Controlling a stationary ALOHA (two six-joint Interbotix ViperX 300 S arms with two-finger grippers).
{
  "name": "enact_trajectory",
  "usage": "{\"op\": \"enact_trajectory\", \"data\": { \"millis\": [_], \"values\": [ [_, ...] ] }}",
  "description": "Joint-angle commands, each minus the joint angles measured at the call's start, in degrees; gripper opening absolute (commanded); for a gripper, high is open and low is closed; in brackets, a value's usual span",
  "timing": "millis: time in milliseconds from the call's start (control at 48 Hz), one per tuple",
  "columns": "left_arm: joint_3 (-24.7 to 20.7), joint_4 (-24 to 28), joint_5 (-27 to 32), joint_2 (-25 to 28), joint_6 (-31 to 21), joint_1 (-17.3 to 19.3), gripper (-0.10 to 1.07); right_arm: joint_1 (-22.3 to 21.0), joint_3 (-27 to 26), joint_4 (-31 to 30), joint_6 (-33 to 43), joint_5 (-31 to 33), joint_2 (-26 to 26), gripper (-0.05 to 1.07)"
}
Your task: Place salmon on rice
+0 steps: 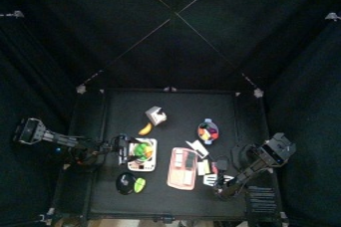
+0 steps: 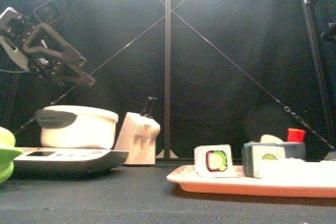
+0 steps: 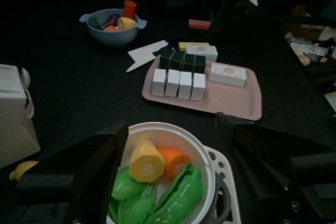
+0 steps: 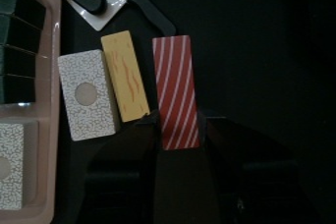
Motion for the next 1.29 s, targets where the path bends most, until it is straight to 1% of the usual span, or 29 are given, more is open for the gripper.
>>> {"op": "enact_trajectory", "data": {
  "millis": [0, 146, 375, 562, 750, 875, 1083, 1271],
  "values": [
    [-0.97, 0.18, -0.35, 0.0, 0.09, -0.18, 1.03, -0.09, -2.2, 0.09, 0.44, 0.35, -1.41, 0.66],
    [-1.05, 0.26, -0.53, 0.0, 0.26, -0.09, 1.03, 0.18, -5.19, -0.44, 0.53, 0.35, 0.26, 0.66],
    [-0.88, 0.26, -0.44, 0.0, 0.09, -0.18, 1.03, 0.26, -11.78, -1.58, 0.44, 1.14, 4.31, 0.66],
    [-1.05, 1.58, -0.35, 0.0, 0.26, -0.18, 1.02, -0.26, -14.68, -3.34, 0.53, 2.11, 5.98, 0.66],
    [-1.05, 2.29, -0.26, 0.0, 0.0, -0.18, 1.03, -0.7, -18.72, -3.6, 0.7, 2.9, 7.73, 0.66],
    [-1.05, 2.2, -0.26, 0.0, -0.09, -0.26, 1.03, -1.93, -21.45, -3.69, 0.62, 3.52, 9.67, 0.66],
    [-1.05, 2.11, -0.26, 0.0, -0.09, -0.44, 1.03, -4.48, -25.14, -6.77, 0.53, 3.34, 13.01, 0.66],
    [-0.97, 2.11, -0.26, 0.0, -0.09, -0.44, 1.03, -6.77, -27.95, -7.65, 0.53, 3.34, 15.29, 0.66]
  ]
}}
